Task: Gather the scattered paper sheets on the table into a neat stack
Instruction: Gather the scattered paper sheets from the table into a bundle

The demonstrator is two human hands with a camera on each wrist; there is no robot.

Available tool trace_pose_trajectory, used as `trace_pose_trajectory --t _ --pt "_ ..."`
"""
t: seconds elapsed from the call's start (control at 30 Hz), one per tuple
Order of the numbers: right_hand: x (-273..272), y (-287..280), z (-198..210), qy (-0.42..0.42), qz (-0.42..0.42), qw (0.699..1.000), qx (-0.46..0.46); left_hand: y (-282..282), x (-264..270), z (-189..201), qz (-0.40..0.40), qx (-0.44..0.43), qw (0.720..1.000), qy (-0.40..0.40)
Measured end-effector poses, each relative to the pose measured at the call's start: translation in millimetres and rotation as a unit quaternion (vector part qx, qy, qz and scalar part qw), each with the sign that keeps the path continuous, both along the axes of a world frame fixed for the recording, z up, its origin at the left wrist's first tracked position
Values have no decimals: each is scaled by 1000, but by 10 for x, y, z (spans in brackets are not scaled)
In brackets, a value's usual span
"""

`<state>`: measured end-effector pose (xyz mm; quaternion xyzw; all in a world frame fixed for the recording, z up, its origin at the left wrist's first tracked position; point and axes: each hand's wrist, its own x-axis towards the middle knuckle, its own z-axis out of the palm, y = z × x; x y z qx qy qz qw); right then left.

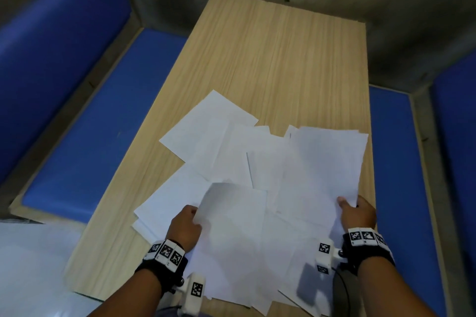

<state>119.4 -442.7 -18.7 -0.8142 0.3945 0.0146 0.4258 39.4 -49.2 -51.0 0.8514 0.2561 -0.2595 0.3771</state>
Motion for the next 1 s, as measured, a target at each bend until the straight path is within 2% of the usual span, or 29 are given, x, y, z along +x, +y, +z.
trace_pose_trajectory --t 0.1,0.2,0.27,0.37,0.43,0.5,0.6,0.7,0.8,0.9,1.0 --pt "31 -34 233 -68 34 997 -20 149 121 95 -45 20 998 -40" --pt "75 -25 393 -98 47 993 40 317 335 242 -54 48 992 -101" --pt "117 11 405 -83 71 992 66 407 508 356 -11 37 988 -148" --pt "181 105 254 12 155 984 86 528 744 429 42 2 977 -210" --pt "205 188 77 83 228 970 35 555 846 456 11 2 971 -238" --pt "210 302 -51 115 263 958 -15 552 913 486 -20 16 967 -255" --pt "206 461 -212 137 282 944 -99 526 937 522 12 -5 960 -279" --pt "148 572 -289 196 277 924 -176 550 883 548 38 20 942 -332" --pt "113 589 -328 214 267 920 -188 589 865 629 143 11 945 -294" --pt "113 564 -340 194 258 926 -198 657 854 490 279 -36 944 -173" --pt "95 507 -331 164 224 946 -164 628 787 204 356 -129 924 -51"
